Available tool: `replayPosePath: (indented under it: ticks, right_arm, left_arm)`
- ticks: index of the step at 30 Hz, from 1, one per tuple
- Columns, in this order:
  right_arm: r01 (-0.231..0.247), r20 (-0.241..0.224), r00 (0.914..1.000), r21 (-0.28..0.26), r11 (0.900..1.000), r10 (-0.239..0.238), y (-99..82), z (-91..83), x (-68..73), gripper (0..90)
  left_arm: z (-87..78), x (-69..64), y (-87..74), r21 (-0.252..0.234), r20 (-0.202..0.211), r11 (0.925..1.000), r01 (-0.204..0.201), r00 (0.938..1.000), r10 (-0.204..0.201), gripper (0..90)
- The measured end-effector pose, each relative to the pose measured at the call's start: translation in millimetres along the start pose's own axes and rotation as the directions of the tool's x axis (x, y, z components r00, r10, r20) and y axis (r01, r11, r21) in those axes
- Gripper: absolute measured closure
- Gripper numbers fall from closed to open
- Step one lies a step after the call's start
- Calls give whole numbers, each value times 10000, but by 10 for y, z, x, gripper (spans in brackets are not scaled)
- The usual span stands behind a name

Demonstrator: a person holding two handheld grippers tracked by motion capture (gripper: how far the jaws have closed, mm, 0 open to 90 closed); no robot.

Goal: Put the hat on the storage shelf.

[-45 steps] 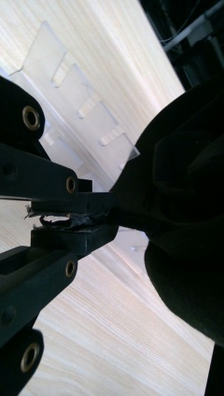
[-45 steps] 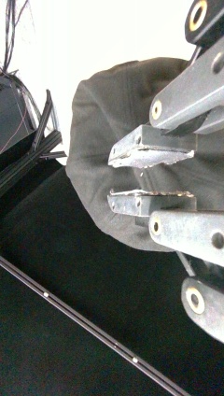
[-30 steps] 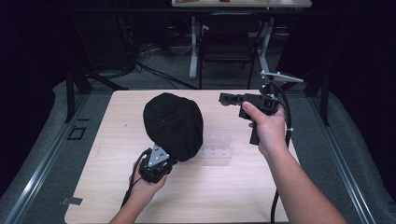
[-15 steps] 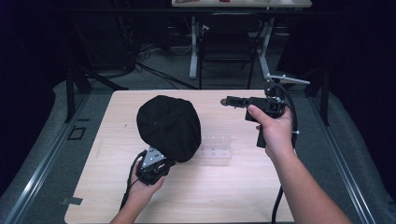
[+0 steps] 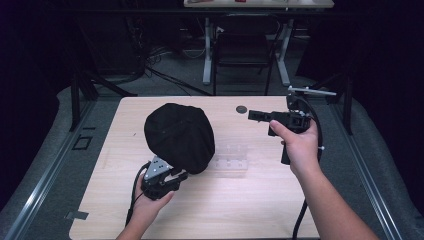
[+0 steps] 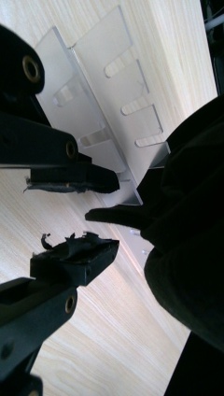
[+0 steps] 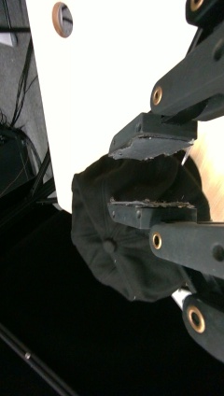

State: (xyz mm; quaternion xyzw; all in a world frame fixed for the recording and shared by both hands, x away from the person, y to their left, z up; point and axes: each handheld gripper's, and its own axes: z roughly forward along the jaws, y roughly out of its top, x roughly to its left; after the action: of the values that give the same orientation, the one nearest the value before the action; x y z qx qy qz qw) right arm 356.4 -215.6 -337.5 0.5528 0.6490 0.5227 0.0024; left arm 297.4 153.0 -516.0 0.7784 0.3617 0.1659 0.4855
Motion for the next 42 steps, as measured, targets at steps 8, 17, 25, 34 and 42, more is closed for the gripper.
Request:
replayPosePath:
  ticks: [8,17,25,34,42]
  right_arm:
    - [367,598,9975,14,9993,-367,-110,-75,-90,662]
    - [656,1172,9909,45,9978,-657,-242,-177,-193,646]
    - [1101,1737,9783,260,9936,-1130,-389,-211,-265,638]
    - [2119,2587,9398,708,9747,-2231,-616,-183,-269,625]
    - [2598,2849,9168,1071,9597,-2800,-863,-143,-344,622]
  left_arm:
    - [-118,101,-39,-83,32,9988,486,9988,-486,571]
    - [-246,201,-127,85,-130,9978,652,9978,-651,531]
    - [-442,302,-198,140,-592,9969,773,9953,-764,502]
    - [-499,389,-354,157,-936,9925,1213,9884,-1193,492]
    - [-463,430,-488,432,-1173,9894,1388,9841,-1330,487]
